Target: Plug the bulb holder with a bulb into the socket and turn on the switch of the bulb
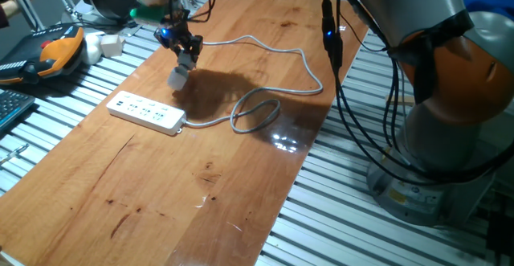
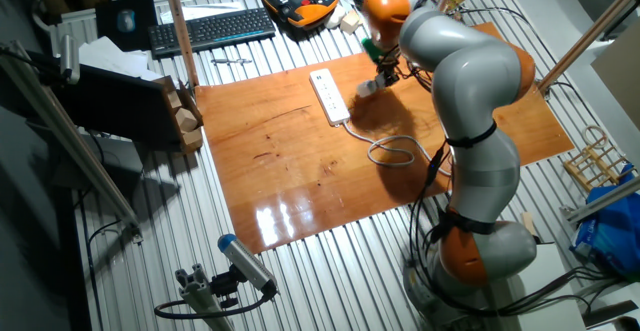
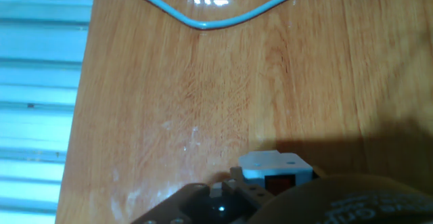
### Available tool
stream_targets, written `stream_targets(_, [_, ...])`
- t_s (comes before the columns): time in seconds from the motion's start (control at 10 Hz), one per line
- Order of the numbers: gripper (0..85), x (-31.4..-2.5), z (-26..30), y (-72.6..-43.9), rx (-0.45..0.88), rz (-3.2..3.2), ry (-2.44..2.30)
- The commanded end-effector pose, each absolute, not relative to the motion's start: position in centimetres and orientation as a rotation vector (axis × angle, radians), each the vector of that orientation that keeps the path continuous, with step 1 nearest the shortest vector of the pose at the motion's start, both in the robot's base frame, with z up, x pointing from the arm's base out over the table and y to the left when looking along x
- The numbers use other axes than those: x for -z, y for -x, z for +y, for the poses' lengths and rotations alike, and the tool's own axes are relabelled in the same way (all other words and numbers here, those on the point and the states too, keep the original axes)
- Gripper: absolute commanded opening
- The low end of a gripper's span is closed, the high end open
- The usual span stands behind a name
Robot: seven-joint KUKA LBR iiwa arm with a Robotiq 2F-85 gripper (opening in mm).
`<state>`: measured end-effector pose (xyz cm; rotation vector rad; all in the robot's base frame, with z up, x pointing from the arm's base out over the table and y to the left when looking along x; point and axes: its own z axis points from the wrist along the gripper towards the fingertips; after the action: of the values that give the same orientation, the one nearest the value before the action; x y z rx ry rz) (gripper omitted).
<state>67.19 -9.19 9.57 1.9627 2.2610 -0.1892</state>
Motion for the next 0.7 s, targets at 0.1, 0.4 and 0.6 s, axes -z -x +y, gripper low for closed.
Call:
stream_targets(0.1, [0.0,-10.5,-8.1,-67.1,0.177,2.309,-1.962])
stream_targets(0.4, [0.0,-11.7,-6.2,-67.1,0.146,2.336,-1.981])
stream_targets(0.6, [0.0,-12.5,-4.6,-67.1,0.131,2.347,-1.997])
